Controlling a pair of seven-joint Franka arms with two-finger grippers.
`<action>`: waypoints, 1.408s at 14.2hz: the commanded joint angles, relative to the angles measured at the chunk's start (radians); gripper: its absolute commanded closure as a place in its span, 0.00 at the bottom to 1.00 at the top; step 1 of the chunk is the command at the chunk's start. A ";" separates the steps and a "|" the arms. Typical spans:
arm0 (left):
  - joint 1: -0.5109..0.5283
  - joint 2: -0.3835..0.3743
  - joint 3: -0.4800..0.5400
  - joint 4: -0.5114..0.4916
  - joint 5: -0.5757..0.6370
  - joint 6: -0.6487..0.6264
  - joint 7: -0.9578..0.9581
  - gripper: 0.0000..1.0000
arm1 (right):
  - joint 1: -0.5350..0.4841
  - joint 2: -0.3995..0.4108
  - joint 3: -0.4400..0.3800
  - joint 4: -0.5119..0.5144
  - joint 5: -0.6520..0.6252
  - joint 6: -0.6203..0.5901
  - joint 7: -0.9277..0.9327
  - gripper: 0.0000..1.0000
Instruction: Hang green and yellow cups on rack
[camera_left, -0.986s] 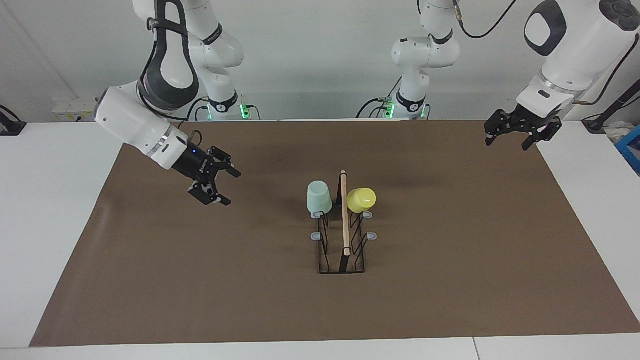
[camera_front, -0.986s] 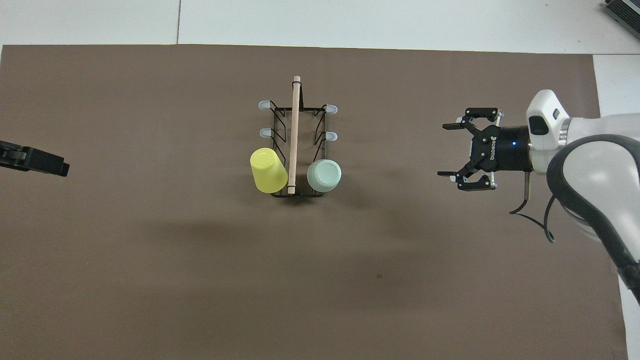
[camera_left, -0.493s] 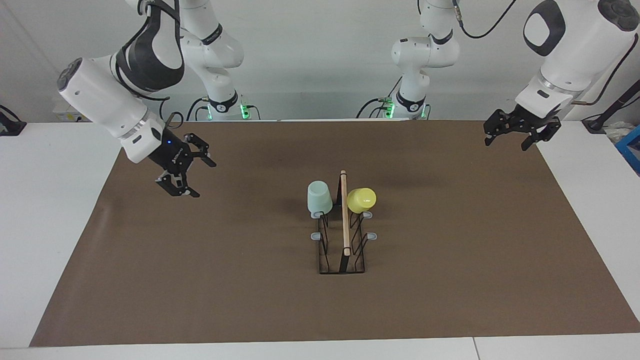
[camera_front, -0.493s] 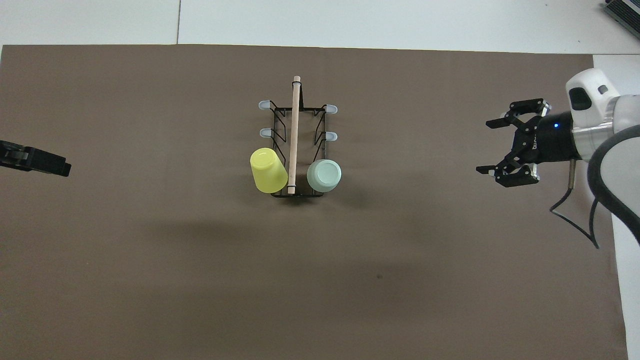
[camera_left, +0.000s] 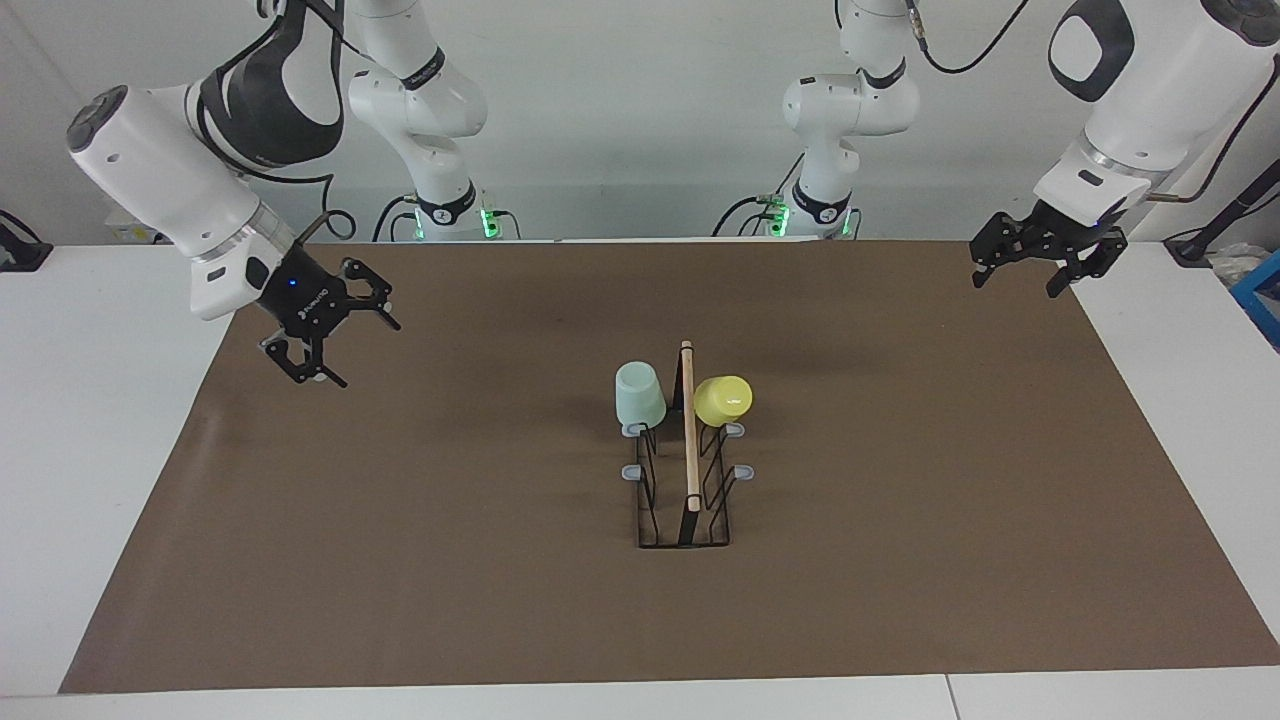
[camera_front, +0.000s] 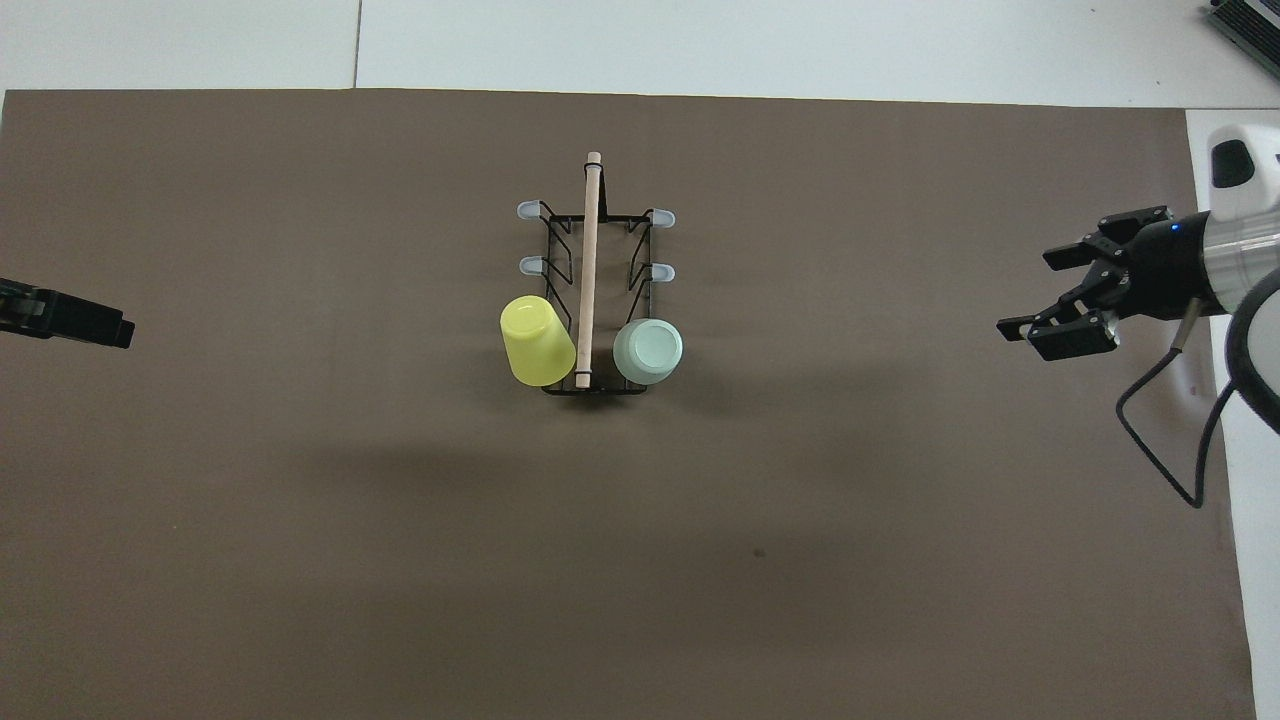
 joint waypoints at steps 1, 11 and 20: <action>-0.002 -0.015 -0.002 0.001 0.004 -0.031 -0.007 0.00 | 0.005 -0.010 0.016 0.006 -0.140 -0.040 0.208 0.00; 0.000 -0.019 -0.005 0.003 0.001 -0.052 -0.006 0.00 | 0.046 -0.039 0.027 0.004 -0.216 -0.179 0.868 0.00; 0.001 -0.020 -0.006 0.003 0.000 -0.052 -0.006 0.00 | 0.026 -0.042 0.013 0.003 -0.359 -0.138 0.984 0.00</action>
